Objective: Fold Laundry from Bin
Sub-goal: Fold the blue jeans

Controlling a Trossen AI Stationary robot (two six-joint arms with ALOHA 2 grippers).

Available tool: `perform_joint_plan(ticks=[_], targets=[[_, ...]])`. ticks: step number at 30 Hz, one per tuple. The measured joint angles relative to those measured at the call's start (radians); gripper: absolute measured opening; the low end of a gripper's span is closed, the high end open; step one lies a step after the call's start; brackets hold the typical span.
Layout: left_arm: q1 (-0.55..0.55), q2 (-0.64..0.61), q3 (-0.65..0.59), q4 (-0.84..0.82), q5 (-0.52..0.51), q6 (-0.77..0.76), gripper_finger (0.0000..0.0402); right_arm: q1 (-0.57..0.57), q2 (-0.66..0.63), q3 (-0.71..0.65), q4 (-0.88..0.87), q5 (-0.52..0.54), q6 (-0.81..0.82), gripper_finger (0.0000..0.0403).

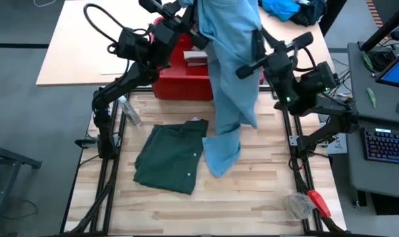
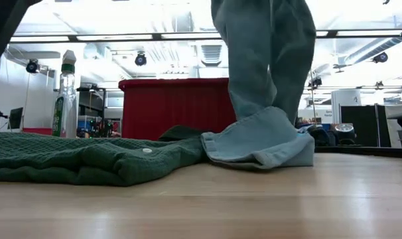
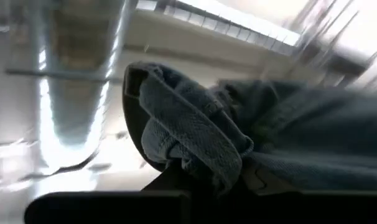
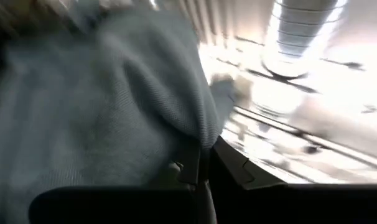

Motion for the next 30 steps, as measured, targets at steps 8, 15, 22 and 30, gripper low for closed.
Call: perform_joint_plan(ticks=[8, 15, 22, 30], targets=[[0.004, -0.002, 0.020, -0.021, 0.149, -0.020, 0.0022, -0.058, 0.010, 0.001, -0.034, 0.132, -0.121, 0.0012], [0.009, -0.005, 0.022, -0.062, 0.006, 0.031, 0.0022, -0.043, 0.008, 0.002, -0.215, 0.154, 0.075, 0.0013], [0.023, -0.005, 0.022, -0.109, -0.096, 0.117, 0.0022, -0.044, -0.016, 0.002, -0.392, 0.161, 0.235, 0.0020], [0.056, -0.041, 0.031, 0.003, -0.245, 0.150, 0.0022, -0.045, -0.091, 0.002, -0.707, 0.176, 0.514, 0.0108]])
